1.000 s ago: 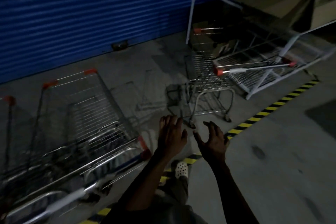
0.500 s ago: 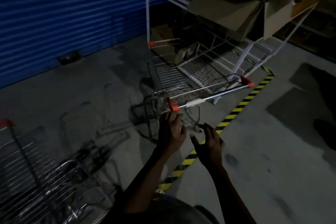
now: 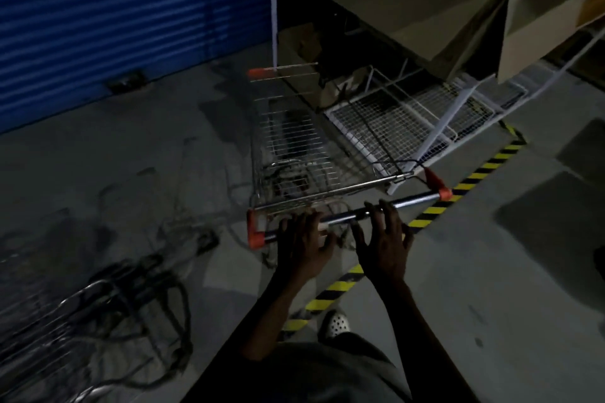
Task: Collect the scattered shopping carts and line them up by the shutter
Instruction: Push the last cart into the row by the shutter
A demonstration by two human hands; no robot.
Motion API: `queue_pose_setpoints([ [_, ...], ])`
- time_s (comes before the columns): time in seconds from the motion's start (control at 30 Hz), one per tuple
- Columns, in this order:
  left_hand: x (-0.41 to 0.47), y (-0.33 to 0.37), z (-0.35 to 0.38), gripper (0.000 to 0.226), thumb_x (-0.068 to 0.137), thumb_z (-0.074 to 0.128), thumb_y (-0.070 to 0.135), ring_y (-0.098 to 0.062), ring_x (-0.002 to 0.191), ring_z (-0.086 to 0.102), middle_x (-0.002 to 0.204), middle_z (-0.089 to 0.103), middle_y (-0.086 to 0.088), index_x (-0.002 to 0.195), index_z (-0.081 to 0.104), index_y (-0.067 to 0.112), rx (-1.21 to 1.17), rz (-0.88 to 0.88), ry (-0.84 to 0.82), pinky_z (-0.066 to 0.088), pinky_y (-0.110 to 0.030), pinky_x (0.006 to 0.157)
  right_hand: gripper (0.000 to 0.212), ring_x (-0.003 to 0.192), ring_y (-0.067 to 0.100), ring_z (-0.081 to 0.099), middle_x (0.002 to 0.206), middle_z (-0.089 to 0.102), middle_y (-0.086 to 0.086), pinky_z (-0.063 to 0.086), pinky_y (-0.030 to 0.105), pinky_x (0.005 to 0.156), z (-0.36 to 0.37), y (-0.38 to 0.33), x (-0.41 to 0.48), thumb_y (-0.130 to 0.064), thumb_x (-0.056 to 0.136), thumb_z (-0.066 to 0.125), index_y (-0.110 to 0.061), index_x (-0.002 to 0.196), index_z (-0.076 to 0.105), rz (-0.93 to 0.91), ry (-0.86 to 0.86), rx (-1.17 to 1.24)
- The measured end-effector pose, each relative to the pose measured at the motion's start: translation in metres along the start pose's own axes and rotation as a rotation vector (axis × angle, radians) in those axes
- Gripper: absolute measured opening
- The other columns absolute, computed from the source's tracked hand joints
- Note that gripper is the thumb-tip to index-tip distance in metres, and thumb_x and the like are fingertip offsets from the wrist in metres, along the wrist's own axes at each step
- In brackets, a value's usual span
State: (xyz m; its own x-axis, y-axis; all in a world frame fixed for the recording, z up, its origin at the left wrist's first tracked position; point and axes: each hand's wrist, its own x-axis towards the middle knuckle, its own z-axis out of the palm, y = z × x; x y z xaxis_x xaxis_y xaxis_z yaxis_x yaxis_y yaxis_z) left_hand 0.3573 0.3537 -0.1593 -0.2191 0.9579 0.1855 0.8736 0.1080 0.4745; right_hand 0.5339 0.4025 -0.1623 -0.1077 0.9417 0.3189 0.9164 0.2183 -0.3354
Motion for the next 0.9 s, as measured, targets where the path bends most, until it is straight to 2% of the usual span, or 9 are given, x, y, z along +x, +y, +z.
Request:
queue_pose_setpoints([
  [0.1, 0.008, 0.004, 0.005, 0.048, 0.091, 0.058, 0.064, -0.027, 0.084, 0.065, 0.087, 0.067, -0.001, 0.098, 0.069, 0.017, 0.178, -0.051, 0.038, 0.043, -0.041, 0.088, 0.056, 0.155, 0.029, 0.029, 0.161, 0.042, 0.007, 0.023, 0.057, 0.118, 0.016, 0.038, 0.029, -0.058, 0.098, 0.050, -0.033, 0.147, 0.055, -0.155, -0.080, -0.103],
  [0.17, 0.013, 0.003, 0.001, 0.053, 0.086, 0.061, 0.069, -0.027, 0.077, 0.065, 0.080, 0.066, -0.002, 0.091, 0.068, 0.017, 0.237, -0.068, 0.065, 0.047, -0.040, 0.084, 0.059, 0.152, 0.032, 0.033, 0.156, 0.048, 0.010, 0.018, 0.062, 0.121, 0.023, 0.046, 0.040, -0.066, 0.100, 0.039, -0.032, 0.144, 0.059, -0.245, -0.079, -0.101],
  [0.27, 0.018, 0.000, -0.002, 0.055, 0.079, 0.063, 0.076, -0.025, 0.078, 0.068, 0.079, 0.069, 0.001, 0.087, 0.068, 0.022, 0.235, -0.134, 0.110, 0.049, -0.040, 0.085, 0.068, 0.143, 0.034, 0.045, 0.146, 0.055, 0.013, 0.012, 0.061, 0.123, 0.025, 0.040, 0.054, -0.074, 0.101, 0.028, -0.030, 0.139, 0.063, -0.307, -0.071, -0.058],
  [0.33, 0.020, -0.003, -0.005, 0.064, 0.080, 0.053, 0.084, -0.024, 0.080, 0.069, 0.079, 0.071, 0.002, 0.082, 0.069, 0.023, 0.218, -0.172, 0.158, 0.051, -0.038, 0.085, 0.067, 0.137, 0.034, 0.051, 0.142, 0.056, 0.013, 0.012, 0.062, 0.122, 0.027, 0.037, 0.059, -0.076, 0.100, 0.030, -0.031, 0.138, 0.063, -0.354, -0.080, -0.057],
  [0.4, 0.022, -0.005, -0.007, 0.071, 0.081, 0.045, 0.088, -0.024, 0.078, 0.069, 0.078, 0.071, 0.001, 0.079, 0.070, 0.022, 0.244, -0.197, 0.194, 0.052, -0.037, 0.079, 0.067, 0.135, 0.033, 0.051, 0.142, 0.054, 0.012, 0.012, 0.062, 0.122, 0.029, 0.033, 0.067, -0.077, 0.099, 0.030, -0.034, 0.143, 0.058, -0.382, -0.125, -0.056],
  [0.57, 0.020, -0.012, -0.013, 0.067, 0.085, 0.045, 0.086, -0.025, 0.072, 0.067, 0.070, 0.065, 0.000, 0.068, 0.057, 0.022, 0.315, -0.203, 0.192, 0.049, -0.037, 0.073, 0.068, 0.131, 0.033, 0.050, 0.139, 0.054, 0.011, 0.018, 0.062, 0.120, 0.032, 0.023, 0.079, -0.077, 0.099, 0.029, -0.034, 0.144, 0.057, -0.458, -0.132, -0.029],
  [0.7, 0.008, -0.023, -0.030, 0.063, 0.078, 0.053, 0.085, -0.024, 0.074, 0.069, 0.073, 0.070, 0.000, 0.072, 0.061, 0.022, 0.344, -0.270, 0.185, 0.052, -0.034, 0.073, 0.068, 0.123, 0.035, 0.056, 0.130, 0.059, 0.013, 0.019, 0.062, 0.119, 0.042, 0.005, 0.072, -0.076, 0.100, 0.031, -0.029, 0.140, 0.061, -0.509, -0.120, -0.027],
  [0.8, -0.008, -0.044, -0.040, 0.064, 0.079, 0.055, 0.082, -0.024, 0.075, 0.070, 0.075, 0.071, -0.002, 0.080, 0.069, 0.020, 0.396, -0.241, 0.249, 0.050, -0.033, 0.071, 0.063, 0.107, 0.036, 0.059, 0.111, 0.060, 0.012, 0.028, 0.060, 0.113, 0.051, -0.016, 0.060, -0.074, 0.098, 0.042, -0.024, 0.129, 0.066, -0.547, -0.099, -0.036],
  [0.9, -0.023, -0.063, -0.057, 0.065, 0.083, 0.050, 0.082, -0.024, 0.068, 0.069, 0.068, 0.069, -0.002, 0.071, 0.066, 0.020, 0.455, -0.267, 0.264, 0.049, -0.030, 0.066, 0.057, 0.096, 0.033, 0.056, 0.101, 0.058, 0.008, 0.034, 0.054, 0.101, 0.052, -0.043, 0.049, -0.073, 0.097, 0.047, -0.024, 0.116, 0.068, -0.609, -0.089, 0.006],
])
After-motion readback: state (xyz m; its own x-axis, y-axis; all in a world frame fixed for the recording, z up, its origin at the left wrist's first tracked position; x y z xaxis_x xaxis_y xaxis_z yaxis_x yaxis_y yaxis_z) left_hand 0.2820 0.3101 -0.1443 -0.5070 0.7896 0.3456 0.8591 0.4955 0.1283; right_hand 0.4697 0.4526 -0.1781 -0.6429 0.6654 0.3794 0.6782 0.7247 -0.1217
